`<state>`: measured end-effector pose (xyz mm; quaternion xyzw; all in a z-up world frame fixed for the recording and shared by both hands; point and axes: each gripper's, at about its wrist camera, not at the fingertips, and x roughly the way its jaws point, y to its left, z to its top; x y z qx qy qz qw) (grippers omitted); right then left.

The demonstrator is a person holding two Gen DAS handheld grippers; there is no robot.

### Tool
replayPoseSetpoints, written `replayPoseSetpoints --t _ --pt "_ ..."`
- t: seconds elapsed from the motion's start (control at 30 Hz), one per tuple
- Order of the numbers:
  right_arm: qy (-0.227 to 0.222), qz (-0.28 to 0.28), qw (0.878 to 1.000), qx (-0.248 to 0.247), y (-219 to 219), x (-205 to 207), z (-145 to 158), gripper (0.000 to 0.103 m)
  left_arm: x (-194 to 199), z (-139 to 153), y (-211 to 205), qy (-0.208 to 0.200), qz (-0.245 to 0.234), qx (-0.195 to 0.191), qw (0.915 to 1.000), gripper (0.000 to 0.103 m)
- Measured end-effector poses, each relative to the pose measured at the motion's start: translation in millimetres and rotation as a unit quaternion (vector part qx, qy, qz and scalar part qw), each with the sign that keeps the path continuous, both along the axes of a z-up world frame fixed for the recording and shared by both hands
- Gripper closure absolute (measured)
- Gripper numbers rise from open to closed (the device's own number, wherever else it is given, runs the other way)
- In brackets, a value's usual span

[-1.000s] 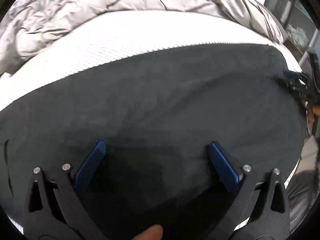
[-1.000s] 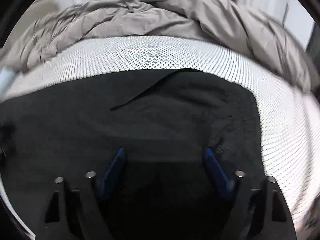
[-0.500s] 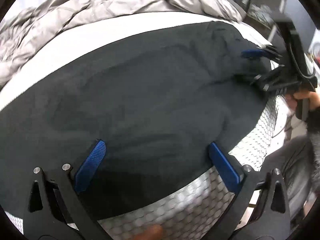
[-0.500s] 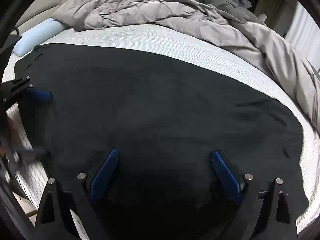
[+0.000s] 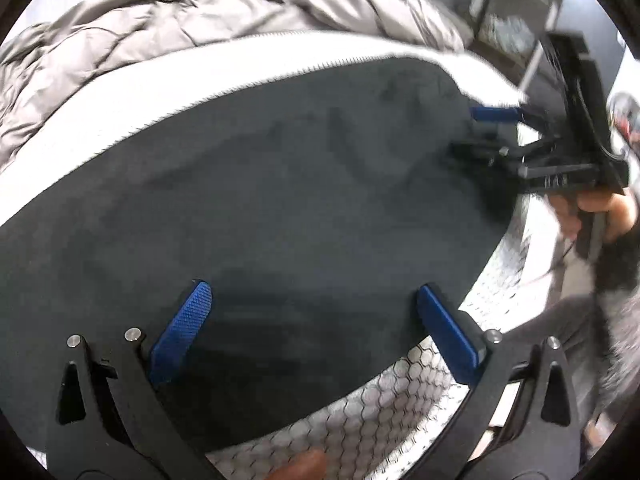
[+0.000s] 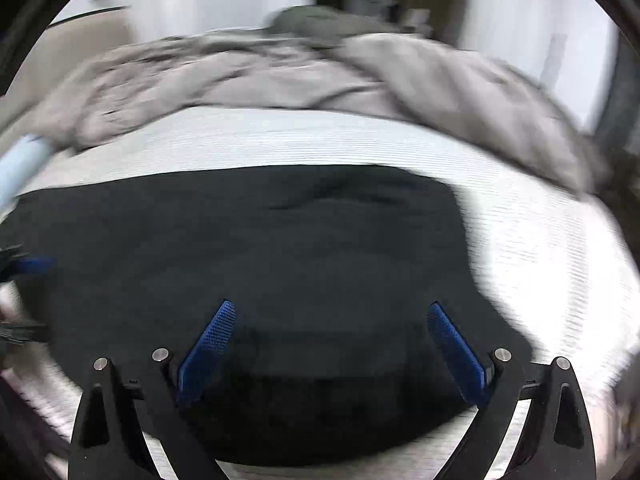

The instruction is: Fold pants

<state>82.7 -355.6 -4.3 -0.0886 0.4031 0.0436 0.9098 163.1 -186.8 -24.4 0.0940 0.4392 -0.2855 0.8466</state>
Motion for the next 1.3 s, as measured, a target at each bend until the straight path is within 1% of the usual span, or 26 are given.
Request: replayPoseSetpoints --t 0.03,0.1,0.17,0.23,0.3,0.33,0.37,0.43,0.47,0.57,0.63,0.7,0.73,0.77,0.8,0.83,0.9,0.97,1.03,1.07,1.1,1.13,1.2,1.23,1.27,1.3 --pt "0.014 0.018 1.000 -0.021 10.7 4.0 -9.4 0.005 1.0 -3.9 -3.9 -0.004 -0.003 0.015 0.9999 0.000" --pt "0.031 0.038 0.995 -0.088 25.5 6.8 -28.0 0.005 -3.1 -4.9 -3.6 -0.001 -0.008 0.009 0.9999 0.000" --pt "0.027 0.037 0.993 -0.105 15.6 4.8 -27.9 0.005 -3.3 -4.5 1.3 0.004 -0.005 0.006 1.0000 0.000" --pt "0.023 -0.010 0.993 -0.117 -11.8 1.8 -20.7 0.005 -6.1 -8.0 11.4 0.006 0.000 0.006 1.0000 0.000" --pt "0.013 -0.089 0.983 -0.161 -43.9 -4.6 -18.1 0.004 -8.3 -9.4 19.3 0.005 0.003 0.004 1.0000 0.000" --pt "0.013 -0.120 0.978 -0.169 -59.8 -2.8 -17.9 0.004 -9.2 -9.7 22.9 0.006 0.004 0.003 1.0000 0.000" --pt "0.015 -0.142 0.976 -0.162 -74.4 -2.0 -17.7 0.004 -9.8 -8.7 25.9 0.006 0.007 0.003 0.9999 0.000" --pt "0.021 -0.159 0.981 -0.109 -95.7 -0.2 -14.9 0.004 -9.8 -3.6 33.0 0.011 0.015 -0.002 0.9998 0.000" --pt "0.017 -0.161 0.983 -0.083 -100.6 -1.8 -11.0 0.004 -9.2 2.7 36.1 0.009 0.020 -0.014 0.9997 0.000" --pt "-0.020 -0.151 0.988 -0.029 -105.6 -4.5 6.1 0.004 -3.4 15.0 44.5 0.002 0.041 -0.043 0.9982 0.000" --pt "-0.046 -0.138 0.989 0.002 -106.8 -7.7 14.8 0.004 6.8 14.0 52.5 0.013 0.067 -0.058 0.9960 0.000" --pt "-0.051 -0.134 0.990 0.018 -103.3 -2.5 12.6 0.007 19.4 2.0 58.1 0.036 0.089 -0.050 0.9941 0.000" --pt "-0.039 -0.130 0.991 0.018 -104.2 4.4 5.8 0.015 24.5 -4.9 60.4 0.039 0.098 -0.039 0.9937 0.000" --pt "-0.020 -0.131 0.991 0.006 -102.7 15.1 -2.4 0.030 26.7 -8.1 62.4 0.035 0.102 -0.033 0.9937 0.000" --pt "-0.005 -0.138 0.990 -0.013 -103.2 20.4 -9.1 0.037 27.1 -8.6 64.6 0.032 0.103 -0.031 0.9937 0.000" --pt "0.007 -0.144 0.989 -0.031 -102.4 28.3 -14.7 0.040 26.2 -8.4 66.2 0.031 0.105 -0.029 0.9935 0.000" --pt "0.005 -0.134 0.991 -0.015 -110.6 32.5 -12.8 0.040 24.1 -8.0 72.6 0.026 0.113 -0.017 0.9931 0.000" --pt "-0.007 -0.143 0.990 -0.005 -114.7 29.6 -6.7 0.040 23.2 -8.7 78.1 0.025 0.117 -0.014 0.9927 0.000" --pt "-0.011 -0.150 0.989 -0.016 -104.4 23.1 -5.6 0.040 20.4 -5.0 83.6 0.021 0.126 -0.019 0.9916 0.001" --pt "-0.019 -0.147 0.988 -0.033 -95.7 22.5 -1.7 0.040 17.7 -1.0 84.3 0.017 0.127 -0.022 0.9915 0.001" --pt "-0.029 -0.142 0.989 -0.043 -85.1 11.1 3.5 0.040 12.5 5.7 82.2 0.008 0.119 -0.034 0.9923 0.001" --pt "-0.047 -0.131 0.989 -0.046 -72.4 3.4 12.4 0.039 7.4 11.2 78.4 0.000 0.108 -0.043 0.9932 0.001" --pt "-0.068 -0.097 0.993 -0.018 -45.5 -4.2 25.9 0.033 1.8 17.1 63.7 -0.014 0.084 -0.046 0.9953 0.001" --pt "-0.072 -0.076 0.994 -0.002 -31.9 -5.4 26.9 0.026 0.5 15.0 55.2 -0.015 0.072 -0.039 0.9965 0.001" --pt "-0.069 -0.048 0.996 0.017 -14.5 -2.5 26.1 0.025 0.2 12.3 47.4 -0.014 0.064 -0.029 0.9974 0.001" --pt "-0.057 -0.018 0.998 0.033 4.5 2.9 21.7 0.025 0.6 4.9 39.7 -0.015 0.061 -0.008 0.9980 0.001"
